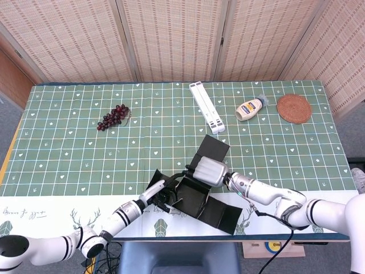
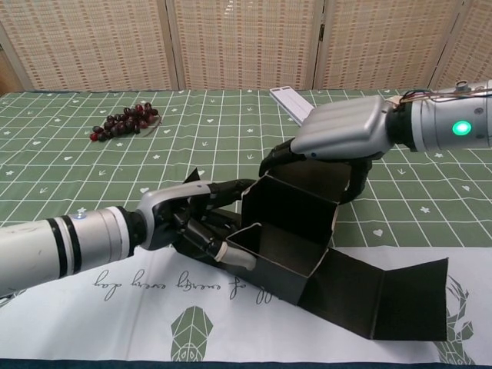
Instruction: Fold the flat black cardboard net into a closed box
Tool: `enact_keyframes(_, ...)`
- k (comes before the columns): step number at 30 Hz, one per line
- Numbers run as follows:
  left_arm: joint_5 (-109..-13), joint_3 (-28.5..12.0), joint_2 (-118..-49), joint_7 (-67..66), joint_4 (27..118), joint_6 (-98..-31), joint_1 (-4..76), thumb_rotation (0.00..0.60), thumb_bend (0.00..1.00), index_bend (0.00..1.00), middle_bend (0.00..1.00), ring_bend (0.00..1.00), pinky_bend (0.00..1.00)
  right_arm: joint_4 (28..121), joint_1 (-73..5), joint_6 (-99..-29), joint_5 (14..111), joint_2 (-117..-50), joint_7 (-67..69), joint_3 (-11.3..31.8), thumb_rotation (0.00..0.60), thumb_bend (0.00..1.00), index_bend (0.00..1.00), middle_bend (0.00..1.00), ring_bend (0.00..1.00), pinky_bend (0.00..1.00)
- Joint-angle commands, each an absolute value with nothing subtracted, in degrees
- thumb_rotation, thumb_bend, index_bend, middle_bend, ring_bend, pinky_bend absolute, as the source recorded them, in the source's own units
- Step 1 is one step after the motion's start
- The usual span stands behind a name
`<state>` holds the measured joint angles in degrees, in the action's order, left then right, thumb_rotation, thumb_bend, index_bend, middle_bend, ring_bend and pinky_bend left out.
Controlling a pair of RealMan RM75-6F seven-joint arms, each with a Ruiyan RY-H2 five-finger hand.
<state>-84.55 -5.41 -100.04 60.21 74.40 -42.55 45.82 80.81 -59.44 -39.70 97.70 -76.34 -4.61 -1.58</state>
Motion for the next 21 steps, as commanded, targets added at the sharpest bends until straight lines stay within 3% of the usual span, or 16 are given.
enact_keyframes(1, -84.8, -5.2, -99.9, 61.1, 74.6, -42.2, 46.2, 0.600, 0.10, 0.08, 0.05, 0.52, 0.82, 80.6, -59.6, -40.2, 98.0, -76.5, -4.6, -1.7, 0.600, 0.38, 0.36, 0.40, 0.84, 0.95)
enact_keyframes(21, -85.1, -4.4, -99.5, 64.5, 74.0, -40.4, 48.3, 0.600, 0.10, 0.22, 0.21, 0.55, 0.82, 77.5, -59.6, -44.8, 100.4, -78.5, -4.3, -2.1, 0.600, 0.38, 0.36, 0.39, 0.84, 0.95)
